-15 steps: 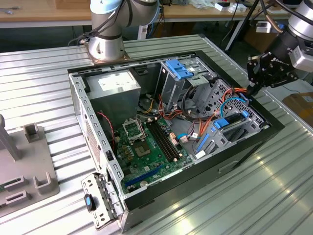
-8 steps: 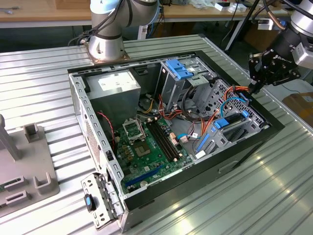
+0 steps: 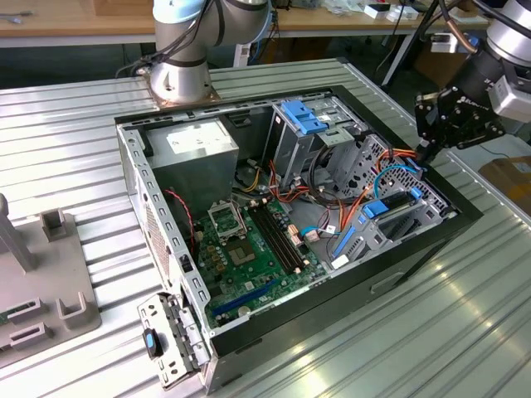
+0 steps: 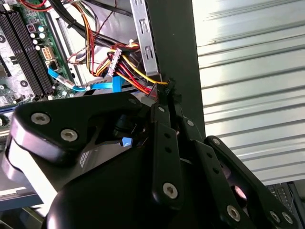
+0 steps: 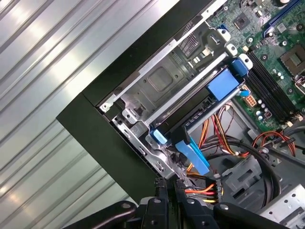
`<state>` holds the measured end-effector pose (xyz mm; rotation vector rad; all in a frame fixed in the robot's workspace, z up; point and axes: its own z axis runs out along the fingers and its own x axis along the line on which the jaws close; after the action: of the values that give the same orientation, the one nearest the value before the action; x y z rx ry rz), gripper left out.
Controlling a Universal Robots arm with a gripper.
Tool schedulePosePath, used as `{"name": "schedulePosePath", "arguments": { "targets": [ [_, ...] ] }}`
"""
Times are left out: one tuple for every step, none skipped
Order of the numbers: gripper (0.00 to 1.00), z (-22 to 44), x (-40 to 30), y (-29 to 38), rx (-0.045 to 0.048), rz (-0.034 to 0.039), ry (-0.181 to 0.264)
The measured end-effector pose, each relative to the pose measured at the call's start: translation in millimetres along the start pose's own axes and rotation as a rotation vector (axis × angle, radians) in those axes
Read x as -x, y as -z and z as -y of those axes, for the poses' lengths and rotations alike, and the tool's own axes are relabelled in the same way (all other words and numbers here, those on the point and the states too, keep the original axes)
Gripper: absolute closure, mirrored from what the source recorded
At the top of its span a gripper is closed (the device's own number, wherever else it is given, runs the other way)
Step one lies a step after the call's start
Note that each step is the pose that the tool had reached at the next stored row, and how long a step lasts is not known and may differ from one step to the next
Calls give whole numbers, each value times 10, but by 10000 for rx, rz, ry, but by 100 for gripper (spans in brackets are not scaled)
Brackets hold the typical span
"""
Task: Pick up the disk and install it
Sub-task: 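Insert the first disk wire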
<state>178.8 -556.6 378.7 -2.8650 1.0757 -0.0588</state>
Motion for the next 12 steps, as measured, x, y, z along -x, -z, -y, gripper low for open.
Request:
{"name": "schedulePosePath", "arguments": {
  "targets": [
    [83,-4,5,-1,1,-3,-27],
    [83,-8,8,-3,1,-5,-61],
    [83,-10,10,-4,1,-9,-99],
    [83,-11,12,-6,1,-13,-147],
    [83,-12,12,-8,2,-21,-231],
    [83,-12,13,-8,3,-31,-334],
    [83,-13,13,-12,5,-50,-554],
    [83,-13,13,-14,6,-69,-765],
    [83,-13,13,-18,8,-93,-1035],
    [83,-13,13,-19,9,-105,-1168],
    [83,-13,13,-20,11,-116,-1288],
    [83,-14,13,-22,13,-138,-1542]
  ]
}}
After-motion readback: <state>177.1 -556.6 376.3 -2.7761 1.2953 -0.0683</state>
